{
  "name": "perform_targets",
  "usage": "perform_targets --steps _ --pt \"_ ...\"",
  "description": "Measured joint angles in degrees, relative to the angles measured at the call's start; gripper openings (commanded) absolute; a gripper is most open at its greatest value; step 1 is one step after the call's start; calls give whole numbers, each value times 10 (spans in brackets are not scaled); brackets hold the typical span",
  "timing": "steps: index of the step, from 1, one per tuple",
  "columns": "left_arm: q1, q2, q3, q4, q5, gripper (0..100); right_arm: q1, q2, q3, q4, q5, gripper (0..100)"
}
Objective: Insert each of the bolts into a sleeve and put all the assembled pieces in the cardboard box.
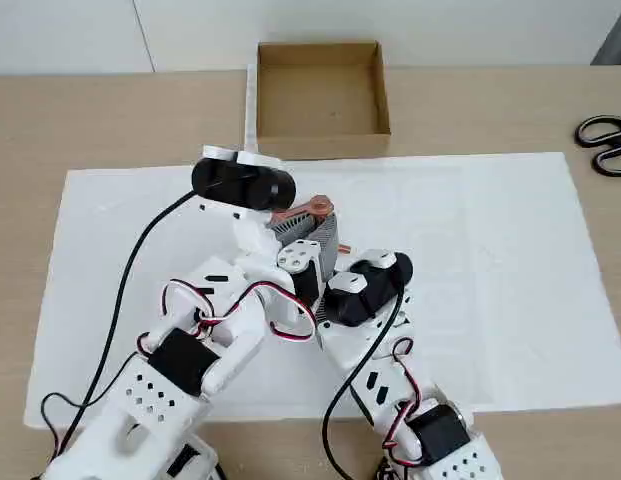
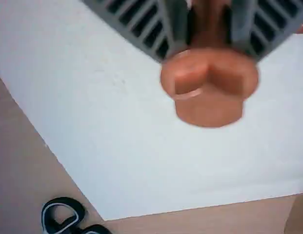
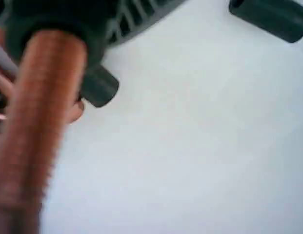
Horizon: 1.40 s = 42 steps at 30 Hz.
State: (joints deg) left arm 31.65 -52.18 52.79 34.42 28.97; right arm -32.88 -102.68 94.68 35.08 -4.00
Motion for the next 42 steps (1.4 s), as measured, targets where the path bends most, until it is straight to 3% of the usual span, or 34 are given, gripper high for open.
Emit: perform_targets --steps 42 --pt "23 -1 20 31 -40 6 5 1 1 0 -1 3"
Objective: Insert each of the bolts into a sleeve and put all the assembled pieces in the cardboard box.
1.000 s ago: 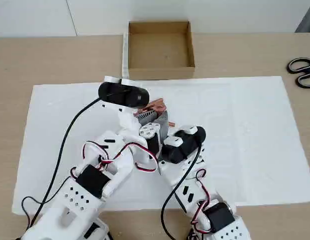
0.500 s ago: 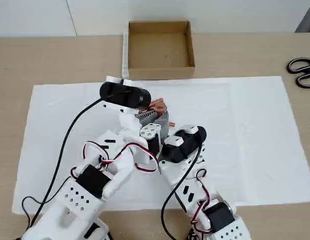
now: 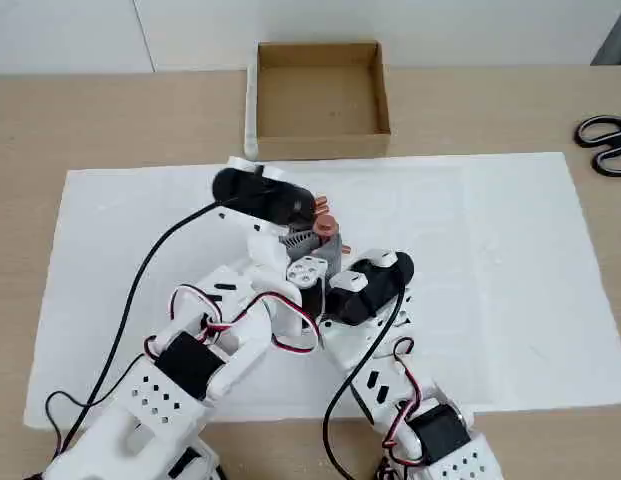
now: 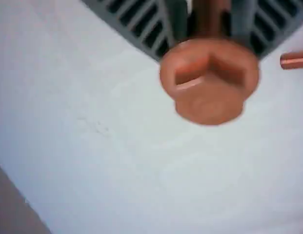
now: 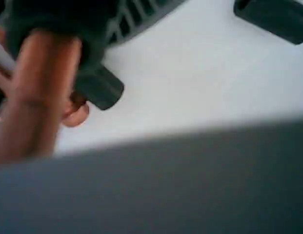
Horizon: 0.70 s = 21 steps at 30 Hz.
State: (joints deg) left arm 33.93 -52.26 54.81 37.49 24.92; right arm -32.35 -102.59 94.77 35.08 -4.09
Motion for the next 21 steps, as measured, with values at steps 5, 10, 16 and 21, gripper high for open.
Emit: perform_targets --steps 5,10,16,21 --pt "4 0 0 5 -4 6 2 0 0 0 0 3" --pt "4 0 0 7 -4 6 2 0 0 0 0 3" --pt "8 0 -1 40 -4 6 1 0 0 0 -1 3" --pt "8 0 -1 40 -4 6 1 0 0 0 -1 3"
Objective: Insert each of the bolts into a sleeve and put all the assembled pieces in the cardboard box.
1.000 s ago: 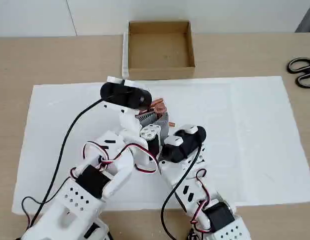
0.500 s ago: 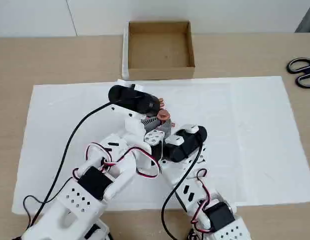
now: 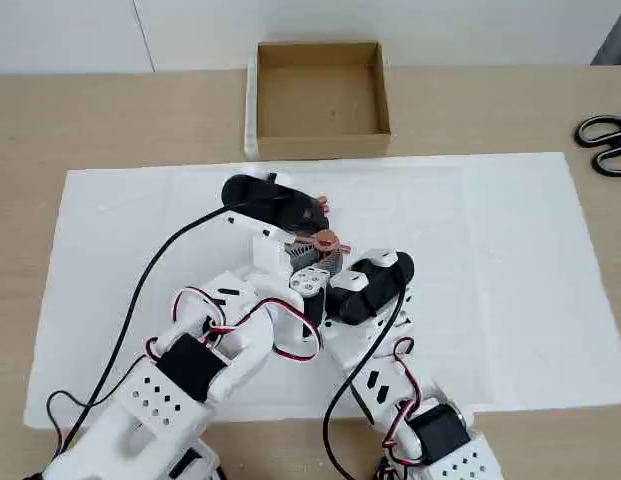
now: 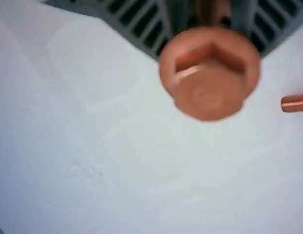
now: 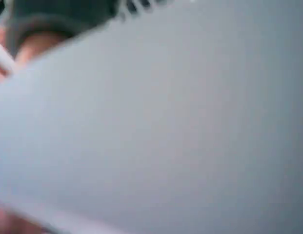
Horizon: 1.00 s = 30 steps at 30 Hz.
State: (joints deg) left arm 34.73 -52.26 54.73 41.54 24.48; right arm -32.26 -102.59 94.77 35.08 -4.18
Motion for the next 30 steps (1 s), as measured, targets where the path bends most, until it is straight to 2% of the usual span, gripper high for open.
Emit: perform_targets --steps 16,22,30 --pt "1 -2 0 25 0 9 -1 0 0 0 0 3" --pt "0 -2 0 41 0 109 -1 0 0 0 0 3" --pt "-2 -2 0 52 0 114 2 0 0 0 0 3"
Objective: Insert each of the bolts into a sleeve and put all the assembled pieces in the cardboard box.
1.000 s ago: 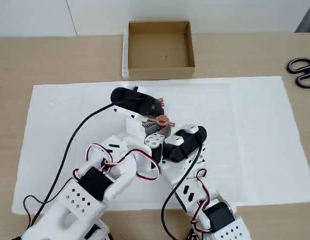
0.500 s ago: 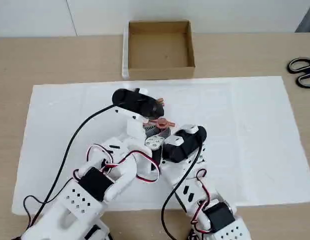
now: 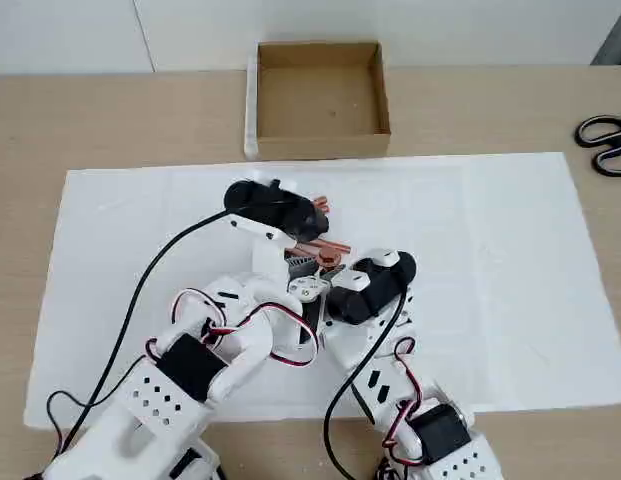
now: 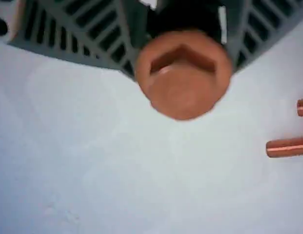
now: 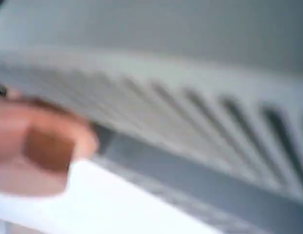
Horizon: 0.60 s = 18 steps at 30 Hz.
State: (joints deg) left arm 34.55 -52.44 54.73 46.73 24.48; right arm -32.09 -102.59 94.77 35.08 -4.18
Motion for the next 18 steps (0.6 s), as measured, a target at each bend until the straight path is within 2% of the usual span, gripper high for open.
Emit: perform_targets --steps 7,13,18 --pt "0 0 0 8 0 116 0 0 0 0 0 3" --pt "-11 0 -1 41 -1 116 -2 0 1 1 1 3" --pt "-25 -2 -43 99 -2 116 -3 0 1 1 1 3"
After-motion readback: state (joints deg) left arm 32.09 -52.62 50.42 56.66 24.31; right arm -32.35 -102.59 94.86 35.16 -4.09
